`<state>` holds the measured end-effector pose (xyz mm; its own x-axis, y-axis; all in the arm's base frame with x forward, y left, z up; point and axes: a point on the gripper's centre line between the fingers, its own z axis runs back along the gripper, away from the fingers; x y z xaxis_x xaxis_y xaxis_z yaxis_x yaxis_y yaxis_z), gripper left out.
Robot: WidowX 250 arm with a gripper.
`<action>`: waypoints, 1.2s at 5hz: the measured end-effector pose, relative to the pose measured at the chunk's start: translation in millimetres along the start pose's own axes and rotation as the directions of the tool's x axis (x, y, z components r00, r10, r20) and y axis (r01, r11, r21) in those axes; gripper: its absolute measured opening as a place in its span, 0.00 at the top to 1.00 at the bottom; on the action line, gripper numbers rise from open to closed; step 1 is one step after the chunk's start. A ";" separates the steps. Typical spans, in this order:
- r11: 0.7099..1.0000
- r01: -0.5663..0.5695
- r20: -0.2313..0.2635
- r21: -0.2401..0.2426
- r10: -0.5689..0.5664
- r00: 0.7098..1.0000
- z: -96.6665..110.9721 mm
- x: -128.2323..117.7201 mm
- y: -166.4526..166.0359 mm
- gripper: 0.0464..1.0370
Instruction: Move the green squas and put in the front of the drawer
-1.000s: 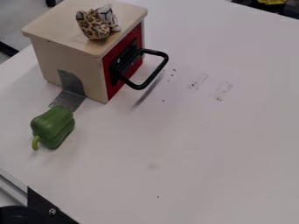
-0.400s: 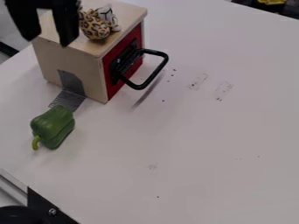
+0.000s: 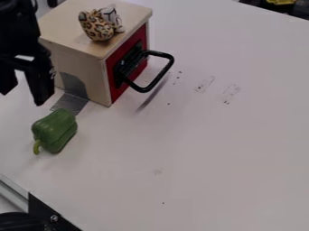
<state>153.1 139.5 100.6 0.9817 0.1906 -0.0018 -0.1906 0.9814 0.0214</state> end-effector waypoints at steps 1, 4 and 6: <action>0.999 -0.037 0.029 0.006 0.037 0.999 -15.3 -12.4 12.7 0.04; 0.991 0.027 0.074 -0.128 -0.018 0.997 -52.6 -10.8 7.3 0.04; 0.990 0.099 0.058 -0.100 -0.094 0.994 -69.3 9.9 -4.7 0.04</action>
<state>163.3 138.1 31.2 0.9939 0.0963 0.0539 -0.0918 0.9926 -0.0793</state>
